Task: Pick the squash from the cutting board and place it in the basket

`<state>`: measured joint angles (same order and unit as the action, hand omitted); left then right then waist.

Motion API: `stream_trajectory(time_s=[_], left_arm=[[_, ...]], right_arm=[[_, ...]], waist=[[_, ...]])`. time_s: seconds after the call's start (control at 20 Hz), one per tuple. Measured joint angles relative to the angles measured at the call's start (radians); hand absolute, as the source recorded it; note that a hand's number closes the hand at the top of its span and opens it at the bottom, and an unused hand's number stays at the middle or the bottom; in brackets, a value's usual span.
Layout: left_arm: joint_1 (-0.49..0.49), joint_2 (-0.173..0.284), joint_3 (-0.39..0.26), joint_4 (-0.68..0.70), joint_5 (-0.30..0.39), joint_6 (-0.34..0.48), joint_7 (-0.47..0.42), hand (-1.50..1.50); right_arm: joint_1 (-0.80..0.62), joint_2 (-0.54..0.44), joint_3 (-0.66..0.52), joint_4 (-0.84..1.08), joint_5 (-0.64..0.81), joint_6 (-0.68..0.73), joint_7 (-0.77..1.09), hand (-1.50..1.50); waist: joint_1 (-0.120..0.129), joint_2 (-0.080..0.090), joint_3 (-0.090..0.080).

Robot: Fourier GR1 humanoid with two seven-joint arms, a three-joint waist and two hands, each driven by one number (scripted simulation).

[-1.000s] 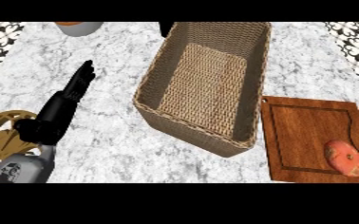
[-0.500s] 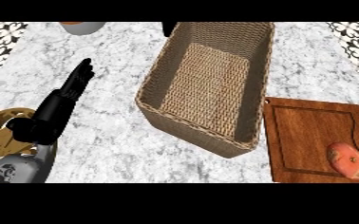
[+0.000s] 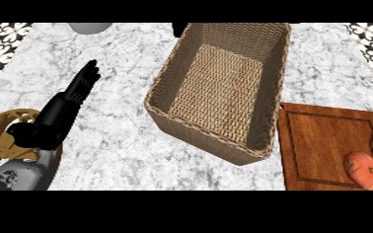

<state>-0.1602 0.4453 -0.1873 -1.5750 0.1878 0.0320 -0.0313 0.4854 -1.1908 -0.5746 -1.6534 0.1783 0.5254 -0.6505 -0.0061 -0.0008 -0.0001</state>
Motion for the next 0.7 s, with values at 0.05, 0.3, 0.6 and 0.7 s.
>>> stream_trajectory(time_s=[0.05, 0.3, 0.6, 0.7], left_arm=[[0.000, -0.007, -0.003, 0.004, -0.008, 0.001, -0.003, 0.00], [0.000, -0.018, 0.001, -0.007, -0.019, -0.011, 0.007, 0.00], [-0.010, -0.024, 0.033, 0.008, -0.023, -0.044, 0.008, 0.00], [-0.004, -0.034, 0.037, 0.019, -0.036, -0.051, -0.006, 0.00]], right_arm=[[-0.004, 0.009, 0.013, 0.007, 0.001, -0.006, -0.005, -1.50], [-0.034, 0.078, 0.109, 0.035, 0.017, -0.049, -0.021, -1.50], [-0.121, 0.163, 0.230, 0.118, 0.091, -0.110, -0.067, -1.50], [-0.158, 0.193, 0.263, 0.157, 0.127, -0.135, -0.087, -1.50]], waist=[[0.001, 0.000, 0.000], [0.008, 0.001, 0.000], [0.011, 0.002, 0.001], [0.011, 0.002, 0.001]])
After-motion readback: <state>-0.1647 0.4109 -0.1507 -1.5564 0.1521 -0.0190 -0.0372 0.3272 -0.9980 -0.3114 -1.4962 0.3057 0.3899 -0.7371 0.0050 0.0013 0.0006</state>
